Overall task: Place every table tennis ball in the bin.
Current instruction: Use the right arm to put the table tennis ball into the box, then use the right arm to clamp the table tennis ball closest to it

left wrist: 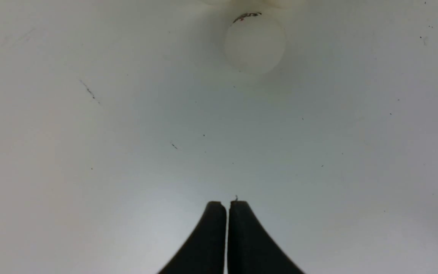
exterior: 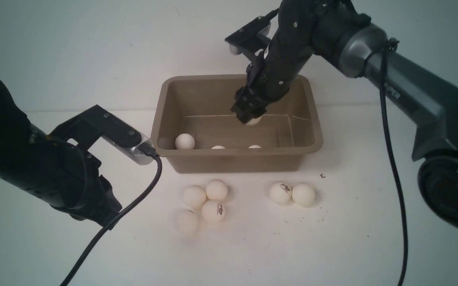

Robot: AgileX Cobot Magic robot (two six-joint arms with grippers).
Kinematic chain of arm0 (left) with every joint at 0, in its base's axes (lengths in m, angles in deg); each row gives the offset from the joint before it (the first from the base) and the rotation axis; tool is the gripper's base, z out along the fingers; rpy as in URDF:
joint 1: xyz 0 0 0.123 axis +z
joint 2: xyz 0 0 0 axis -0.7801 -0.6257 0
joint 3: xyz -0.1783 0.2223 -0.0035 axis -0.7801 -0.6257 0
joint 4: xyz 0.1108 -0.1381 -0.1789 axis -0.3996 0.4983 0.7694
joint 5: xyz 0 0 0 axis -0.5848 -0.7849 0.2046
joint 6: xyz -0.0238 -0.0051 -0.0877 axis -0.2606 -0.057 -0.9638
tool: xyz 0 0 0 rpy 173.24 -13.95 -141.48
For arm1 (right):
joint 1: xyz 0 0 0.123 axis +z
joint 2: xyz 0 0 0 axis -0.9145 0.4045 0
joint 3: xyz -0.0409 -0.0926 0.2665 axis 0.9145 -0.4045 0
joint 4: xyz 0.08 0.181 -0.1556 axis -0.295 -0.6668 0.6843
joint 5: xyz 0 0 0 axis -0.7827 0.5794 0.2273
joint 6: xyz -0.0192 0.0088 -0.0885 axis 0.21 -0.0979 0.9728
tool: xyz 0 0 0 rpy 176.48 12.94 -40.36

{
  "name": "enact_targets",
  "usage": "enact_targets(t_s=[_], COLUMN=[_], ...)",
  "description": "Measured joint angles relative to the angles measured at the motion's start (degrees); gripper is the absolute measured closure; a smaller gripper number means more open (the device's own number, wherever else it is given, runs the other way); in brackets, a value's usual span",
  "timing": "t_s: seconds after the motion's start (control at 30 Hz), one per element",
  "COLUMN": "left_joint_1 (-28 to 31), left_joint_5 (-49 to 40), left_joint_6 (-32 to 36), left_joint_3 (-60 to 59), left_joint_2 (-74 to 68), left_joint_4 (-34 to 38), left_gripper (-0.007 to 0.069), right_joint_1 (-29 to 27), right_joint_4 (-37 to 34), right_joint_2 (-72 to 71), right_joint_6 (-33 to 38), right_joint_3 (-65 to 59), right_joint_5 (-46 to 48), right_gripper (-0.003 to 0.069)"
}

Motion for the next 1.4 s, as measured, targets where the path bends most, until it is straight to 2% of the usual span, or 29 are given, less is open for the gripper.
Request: enact_targets(t_s=[0.27,0.53,0.63,0.73,0.9,1.1,1.3,1.4], left_joint_1=[0.0,0.0,0.0,0.0,0.0,0.0,0.0,0.0], left_joint_5=[-0.7,-0.7,-0.7,-0.7,-0.7,-0.7,-0.8,-0.9], left_joint_6=[0.0,0.0,0.0,0.0,0.0,0.0,0.0,0.0], left_joint_3=[0.0,0.0,0.0,0.0,0.0,0.0,0.0,0.0], left_joint_2=[0.0,0.0,0.0,0.0,0.0,0.0,0.0,0.0], left_joint_4=[0.0,0.0,0.0,0.0,0.0,0.0,0.0,0.0], left_gripper=[0.0632,0.0632,0.0632,0.0632,0.0632,0.0632,0.0632,0.0632], right_joint_1=[-0.1,-0.1,-0.2,-0.4,-1.5,-1.8,-1.8,-1.8], right_joint_4=[0.8,8.3,11.6,12.3,12.6,12.2,11.7,11.3], right_joint_2=[-0.8,-10.0,-18.8,-25.1,-35.7,-38.2,-37.7,-36.9], right_joint_6=[-3.3,-5.2,-6.9,-7.2,-8.4,-9.9,-10.2,-10.2], right_joint_3=[0.0,-0.2,-1.6,-6.4,-23.2,-43.6,-58.0,-63.9], right_joint_5=[0.0,0.4,0.1,0.1,0.3,-0.8,-13.2,-22.9], right_gripper=[0.0208,0.0204,0.0202,0.0202,0.0202,0.0202,0.0202,0.0202])
